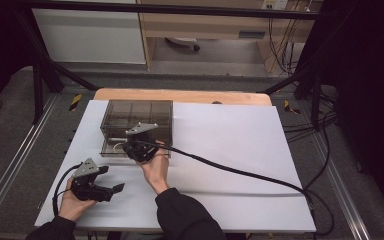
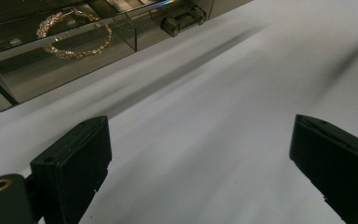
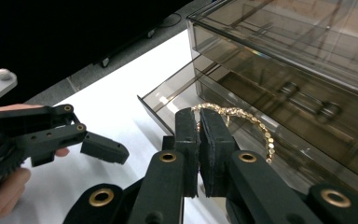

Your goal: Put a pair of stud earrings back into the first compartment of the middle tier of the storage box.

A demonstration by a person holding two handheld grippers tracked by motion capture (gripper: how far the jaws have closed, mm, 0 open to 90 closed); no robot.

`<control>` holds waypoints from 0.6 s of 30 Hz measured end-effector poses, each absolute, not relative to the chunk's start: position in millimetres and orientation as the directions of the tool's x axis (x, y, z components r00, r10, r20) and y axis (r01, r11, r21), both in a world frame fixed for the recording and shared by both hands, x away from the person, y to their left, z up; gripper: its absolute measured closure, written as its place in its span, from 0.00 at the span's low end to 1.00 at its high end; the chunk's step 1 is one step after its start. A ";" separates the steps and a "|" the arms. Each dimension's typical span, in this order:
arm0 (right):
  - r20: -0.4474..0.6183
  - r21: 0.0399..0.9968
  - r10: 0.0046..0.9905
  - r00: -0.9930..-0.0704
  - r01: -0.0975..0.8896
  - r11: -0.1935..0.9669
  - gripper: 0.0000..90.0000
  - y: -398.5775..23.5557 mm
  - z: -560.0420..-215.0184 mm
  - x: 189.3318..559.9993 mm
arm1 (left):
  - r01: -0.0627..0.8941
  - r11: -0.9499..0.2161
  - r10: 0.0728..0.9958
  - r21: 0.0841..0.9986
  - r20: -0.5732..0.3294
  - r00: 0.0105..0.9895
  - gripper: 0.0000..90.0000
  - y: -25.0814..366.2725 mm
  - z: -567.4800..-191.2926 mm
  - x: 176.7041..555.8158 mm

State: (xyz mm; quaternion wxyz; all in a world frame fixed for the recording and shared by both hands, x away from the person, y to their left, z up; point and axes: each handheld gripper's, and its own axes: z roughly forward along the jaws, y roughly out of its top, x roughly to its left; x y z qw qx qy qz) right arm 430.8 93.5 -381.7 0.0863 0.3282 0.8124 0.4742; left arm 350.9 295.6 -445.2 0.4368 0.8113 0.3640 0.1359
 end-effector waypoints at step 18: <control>0.161 0.818 0.584 -0.795 0.439 0.372 0.96 131.9 -390.8 448.8 | 0.472 -0.353 0.708 0.808 -0.099 0.699 0.06 295.6 -445.7 351.2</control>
